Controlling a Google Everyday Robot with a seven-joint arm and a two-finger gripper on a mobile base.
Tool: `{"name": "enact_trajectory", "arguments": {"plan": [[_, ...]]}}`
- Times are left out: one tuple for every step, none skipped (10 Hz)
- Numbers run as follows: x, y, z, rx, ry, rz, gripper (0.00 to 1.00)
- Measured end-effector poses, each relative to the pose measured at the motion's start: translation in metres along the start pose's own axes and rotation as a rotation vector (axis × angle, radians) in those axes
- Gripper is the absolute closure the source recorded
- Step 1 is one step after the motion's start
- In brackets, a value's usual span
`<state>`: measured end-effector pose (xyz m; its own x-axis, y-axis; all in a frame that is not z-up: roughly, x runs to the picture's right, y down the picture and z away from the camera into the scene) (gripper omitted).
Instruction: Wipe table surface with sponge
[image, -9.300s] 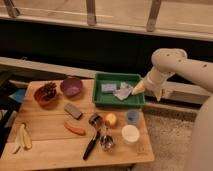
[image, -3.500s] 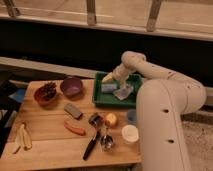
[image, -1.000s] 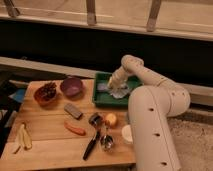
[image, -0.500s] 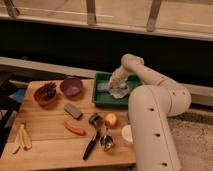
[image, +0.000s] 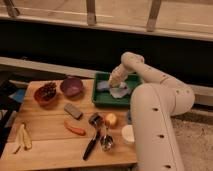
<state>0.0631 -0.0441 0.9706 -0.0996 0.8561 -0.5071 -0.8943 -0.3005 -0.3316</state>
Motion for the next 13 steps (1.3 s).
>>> {"name": "enact_trajectory", "arguments": {"plan": [[-0.001,0.002,-0.004,0.0,-0.01,-0.004,1.0],[-0.003,0.004,-0.009,0.0,-0.022,-0.01,1.0],[-0.005,0.007,-0.016,0.001,-0.035,-0.016,1.0],[-0.006,0.01,-0.024,0.004,-0.05,-0.024,1.0],[-0.008,0.01,-0.032,0.009,-0.066,-0.026,1.0],[-0.008,0.008,-0.039,0.017,-0.08,-0.026,1.0],[-0.008,0.005,-0.046,0.028,-0.094,-0.024,1.0],[-0.008,0.004,-0.055,0.04,-0.109,-0.024,1.0],[-0.009,-0.001,-0.07,0.06,-0.127,-0.023,1.0],[-0.009,-0.004,-0.079,0.073,-0.138,-0.022,1.0],[-0.009,-0.006,-0.091,0.087,-0.149,-0.024,1.0],[-0.008,-0.004,-0.101,0.096,-0.158,-0.03,1.0],[-0.007,-0.001,-0.107,0.097,-0.159,-0.037,1.0]]}}
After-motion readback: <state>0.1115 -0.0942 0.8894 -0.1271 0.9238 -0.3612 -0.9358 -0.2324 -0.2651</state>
